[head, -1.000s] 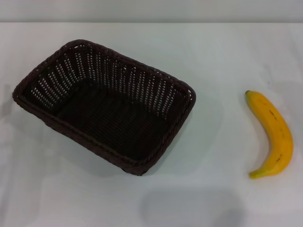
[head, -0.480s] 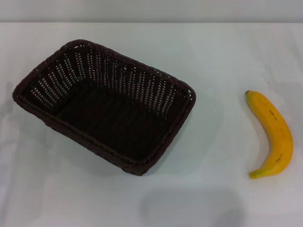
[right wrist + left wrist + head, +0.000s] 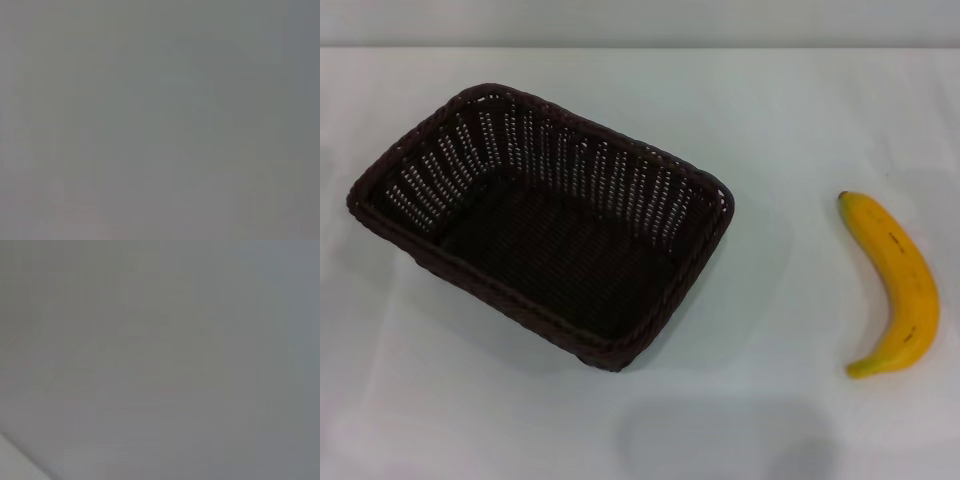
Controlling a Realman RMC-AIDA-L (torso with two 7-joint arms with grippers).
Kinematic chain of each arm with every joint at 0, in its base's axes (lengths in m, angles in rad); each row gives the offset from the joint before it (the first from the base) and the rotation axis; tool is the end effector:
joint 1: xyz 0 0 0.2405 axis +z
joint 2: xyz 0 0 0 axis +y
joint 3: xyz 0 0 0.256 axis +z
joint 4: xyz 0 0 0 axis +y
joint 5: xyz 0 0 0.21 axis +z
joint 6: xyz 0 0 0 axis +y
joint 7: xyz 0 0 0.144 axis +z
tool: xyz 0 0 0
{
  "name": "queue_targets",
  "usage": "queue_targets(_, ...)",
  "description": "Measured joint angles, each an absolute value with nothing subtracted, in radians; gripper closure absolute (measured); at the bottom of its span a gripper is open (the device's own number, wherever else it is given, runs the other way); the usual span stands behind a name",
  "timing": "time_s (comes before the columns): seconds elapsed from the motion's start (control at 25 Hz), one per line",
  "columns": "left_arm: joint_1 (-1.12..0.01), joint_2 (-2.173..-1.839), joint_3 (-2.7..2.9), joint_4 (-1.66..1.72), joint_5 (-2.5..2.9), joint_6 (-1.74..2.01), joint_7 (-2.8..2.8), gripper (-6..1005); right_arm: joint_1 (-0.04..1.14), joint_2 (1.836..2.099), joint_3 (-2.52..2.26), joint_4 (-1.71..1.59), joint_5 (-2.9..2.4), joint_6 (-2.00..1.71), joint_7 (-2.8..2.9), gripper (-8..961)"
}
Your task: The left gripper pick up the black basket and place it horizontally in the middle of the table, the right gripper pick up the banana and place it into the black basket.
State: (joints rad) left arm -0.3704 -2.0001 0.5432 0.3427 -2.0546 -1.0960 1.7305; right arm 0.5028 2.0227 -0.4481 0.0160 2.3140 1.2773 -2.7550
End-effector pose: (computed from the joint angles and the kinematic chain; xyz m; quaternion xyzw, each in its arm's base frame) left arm -0.3839 0.3357 0.0967 -0.5479 -0.4838 -0.4894 0.4756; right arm 0.3526 0.3424 0.0510 -0.6099 0.2649 0.3645 0.6519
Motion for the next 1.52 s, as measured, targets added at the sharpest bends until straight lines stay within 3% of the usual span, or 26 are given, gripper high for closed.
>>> queue_targets(0.16, -0.417, -1.925, 0.572, 0.444, -1.771, -1.106, 1.442, 110, 0.506, 2.021, -0.443, 0.013, 2.314, 1.277, -2.755, 96)
queue_targets(0.36, -0.532, -1.794, 0.688, 0.579, -1.358, -1.215, 1.047, 110, 0.507, 2.019, -0.442, 0.011, 2.319, 1.276, -2.755, 97)
queue_targets(0.48, -0.614, -1.756, 0.705, 0.640, -1.159, -1.286, 0.935, 111, 0.510, 2.019, -0.442, 0.011, 2.319, 1.276, -2.755, 97)
queue_targets(0.6, -0.700, -1.744, 0.707, 0.662, -0.970, -1.331, 0.884, 111, 0.522, 2.022, -0.443, 0.011, 2.315, 1.276, -2.755, 97)
queue_targets(0.72, -0.771, -1.753, 0.707, 0.658, -0.818, -1.348, 0.859, 111, 0.535, 2.023, -0.444, 0.020, 2.314, 1.271, -2.755, 97)
queue_targets(1.16, -0.885, -1.876, 0.710, 0.649, -0.520, -1.330, 0.848, 112, 0.533, 2.026, -0.442, 0.034, 2.319, 1.256, -2.754, 97)
queue_targets(1.44, -0.923, -1.894, 0.711, 0.628, -0.407, -1.321, 0.807, 113, 0.539, 2.025, -0.440, 0.047, 2.322, 1.255, -2.754, 96)
queue_targets(1.52, -0.924, -1.894, 0.711, 0.630, -0.409, -1.318, 0.800, 158, 0.540, 2.025, -0.440, 0.048, 2.322, 1.255, -2.754, 96)
